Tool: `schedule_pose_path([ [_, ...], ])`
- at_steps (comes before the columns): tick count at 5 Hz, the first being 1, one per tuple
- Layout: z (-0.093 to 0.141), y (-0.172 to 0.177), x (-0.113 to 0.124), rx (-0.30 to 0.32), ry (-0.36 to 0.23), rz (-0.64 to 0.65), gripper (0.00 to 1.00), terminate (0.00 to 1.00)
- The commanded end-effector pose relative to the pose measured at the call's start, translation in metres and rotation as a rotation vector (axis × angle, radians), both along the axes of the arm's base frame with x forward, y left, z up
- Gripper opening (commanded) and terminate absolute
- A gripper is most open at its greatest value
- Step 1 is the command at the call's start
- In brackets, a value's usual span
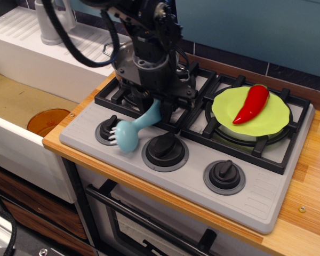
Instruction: Put redpepper on plate and brush in pot or pan on stove
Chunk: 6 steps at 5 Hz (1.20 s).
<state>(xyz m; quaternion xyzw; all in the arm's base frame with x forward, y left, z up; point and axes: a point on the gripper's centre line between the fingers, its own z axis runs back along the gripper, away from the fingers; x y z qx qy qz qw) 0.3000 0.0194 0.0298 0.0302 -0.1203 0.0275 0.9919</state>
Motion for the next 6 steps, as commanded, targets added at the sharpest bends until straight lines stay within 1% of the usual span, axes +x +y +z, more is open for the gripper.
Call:
schedule_pose_path([
  [1,0.03,-0.006,0.005,0.011,0.01,-0.008,0.0,0.0],
  [2,0.052,-0.005,0.005,0.025,0.039,-0.014,0.0,0.0],
  [4,0.1,-0.002,0.015,0.051,0.101,-0.036,0.0,0.0],
  [5,0.121,-0.001,0.026,0.058,0.117,-0.055,0.0,0.0],
  [6,0.132,0.003,0.052,0.054,0.116,-0.086,0.0,0.0],
])
